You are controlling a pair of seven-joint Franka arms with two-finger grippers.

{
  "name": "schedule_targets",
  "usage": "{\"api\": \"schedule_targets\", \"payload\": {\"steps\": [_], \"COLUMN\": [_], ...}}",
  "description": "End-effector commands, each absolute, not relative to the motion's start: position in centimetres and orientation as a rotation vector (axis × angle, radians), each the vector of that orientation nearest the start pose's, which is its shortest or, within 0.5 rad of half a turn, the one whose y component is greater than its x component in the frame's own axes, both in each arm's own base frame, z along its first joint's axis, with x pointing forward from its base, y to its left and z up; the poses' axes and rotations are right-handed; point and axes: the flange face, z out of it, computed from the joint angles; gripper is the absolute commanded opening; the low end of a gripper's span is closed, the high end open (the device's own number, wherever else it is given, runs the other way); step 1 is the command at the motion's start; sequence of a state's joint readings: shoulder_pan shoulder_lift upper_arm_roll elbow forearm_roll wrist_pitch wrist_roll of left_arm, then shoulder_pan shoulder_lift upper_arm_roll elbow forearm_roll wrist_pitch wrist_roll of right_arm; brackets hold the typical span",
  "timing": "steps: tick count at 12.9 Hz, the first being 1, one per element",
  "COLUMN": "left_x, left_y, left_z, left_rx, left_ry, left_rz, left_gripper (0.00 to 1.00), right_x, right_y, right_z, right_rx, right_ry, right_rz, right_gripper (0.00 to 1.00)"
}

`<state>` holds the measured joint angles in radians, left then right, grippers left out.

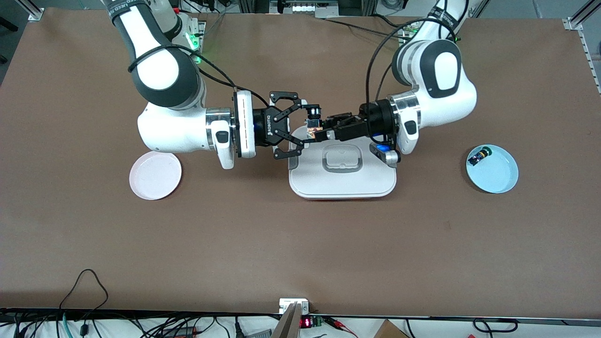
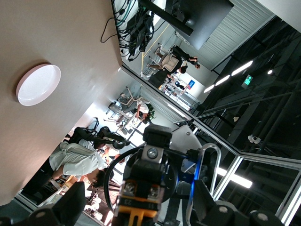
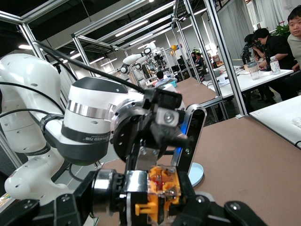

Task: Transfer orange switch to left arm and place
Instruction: 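Close the left gripper on the switch held by the right gripper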

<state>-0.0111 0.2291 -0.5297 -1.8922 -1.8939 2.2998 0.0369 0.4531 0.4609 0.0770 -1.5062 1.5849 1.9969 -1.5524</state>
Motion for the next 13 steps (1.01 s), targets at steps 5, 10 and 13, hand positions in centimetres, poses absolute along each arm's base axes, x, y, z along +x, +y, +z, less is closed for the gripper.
{"api": "schedule_targets", "payload": {"steps": [5,10,13], "left_x": [54.5,55.0,54.9], "left_y": [-32.9,-32.0,-31.7], "left_z": [44.4,44.7,44.4], "left_rx": [1.462,1.476,1.493], "left_ry": [0.686,0.652,0.625], "left_rz": [-0.272,-0.215,-0.180], "left_gripper": [0.63,0.00,0.00], "right_x": [59.2,59.2,59.2], "right_y": [40.7,40.9,40.9], "right_z": [46.4,46.3,46.3], "right_rx": [-1.387,-1.397,-1.397], "right_ry": [-1.037,-1.032,-1.030], "right_rz": [-0.809,-0.815,-0.815], "right_gripper": [0.01,0.01,0.01]}}
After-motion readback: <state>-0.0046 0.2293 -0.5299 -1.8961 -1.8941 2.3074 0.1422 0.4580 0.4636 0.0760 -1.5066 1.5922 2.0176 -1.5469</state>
